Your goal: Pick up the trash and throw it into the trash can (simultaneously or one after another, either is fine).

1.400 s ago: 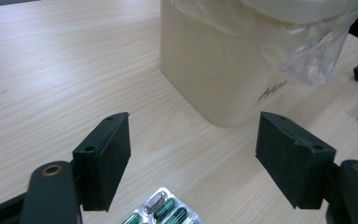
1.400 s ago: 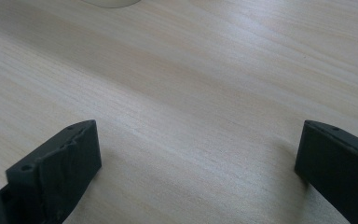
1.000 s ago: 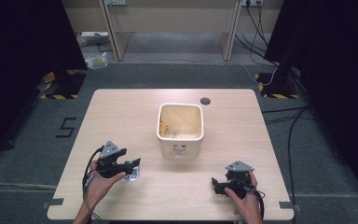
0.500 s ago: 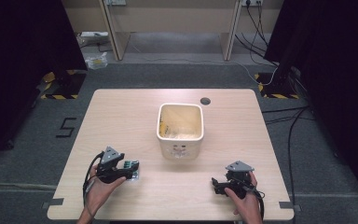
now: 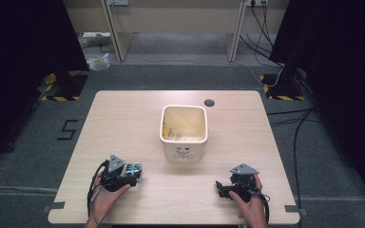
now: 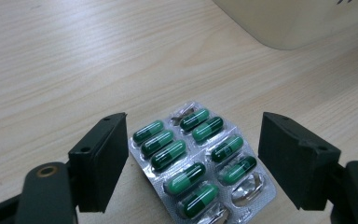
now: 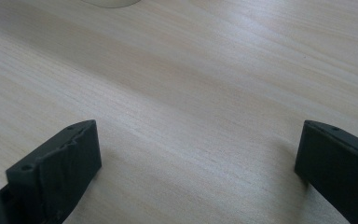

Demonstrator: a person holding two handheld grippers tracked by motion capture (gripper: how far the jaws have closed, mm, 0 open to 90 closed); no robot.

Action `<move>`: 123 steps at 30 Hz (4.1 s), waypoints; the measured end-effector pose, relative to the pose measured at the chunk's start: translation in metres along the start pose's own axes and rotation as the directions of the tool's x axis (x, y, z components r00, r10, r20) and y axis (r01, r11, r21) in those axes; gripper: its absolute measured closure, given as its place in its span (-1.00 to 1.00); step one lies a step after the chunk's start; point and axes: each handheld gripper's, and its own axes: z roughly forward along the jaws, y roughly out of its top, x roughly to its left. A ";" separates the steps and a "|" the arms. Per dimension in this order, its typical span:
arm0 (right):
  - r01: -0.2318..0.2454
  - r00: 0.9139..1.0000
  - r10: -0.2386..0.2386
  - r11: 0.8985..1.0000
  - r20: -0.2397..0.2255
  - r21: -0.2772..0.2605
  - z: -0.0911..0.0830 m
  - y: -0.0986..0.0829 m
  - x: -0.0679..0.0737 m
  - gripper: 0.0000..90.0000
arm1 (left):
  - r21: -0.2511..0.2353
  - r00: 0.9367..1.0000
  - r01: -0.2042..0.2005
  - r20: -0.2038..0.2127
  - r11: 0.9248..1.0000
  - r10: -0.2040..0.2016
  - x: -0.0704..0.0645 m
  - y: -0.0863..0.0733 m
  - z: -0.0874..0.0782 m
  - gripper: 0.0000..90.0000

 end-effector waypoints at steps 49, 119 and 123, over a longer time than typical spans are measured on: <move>0.002 1.000 -0.002 1.000 -0.001 0.000 0.000 0.000 0.000 -0.99 | 0.048 0.999 -0.031 0.021 0.998 0.030 0.002 0.004 0.027 -0.26; 0.000 1.000 0.000 1.000 -0.001 0.001 0.000 0.000 0.000 -0.99 | -0.115 0.992 -0.030 0.116 0.993 0.044 0.040 0.096 -0.048 -0.24; 0.000 1.000 0.000 1.000 -0.001 0.001 0.000 0.000 0.000 -0.99 | -0.120 0.991 -0.035 0.122 0.992 0.050 0.040 0.103 -0.052 -0.24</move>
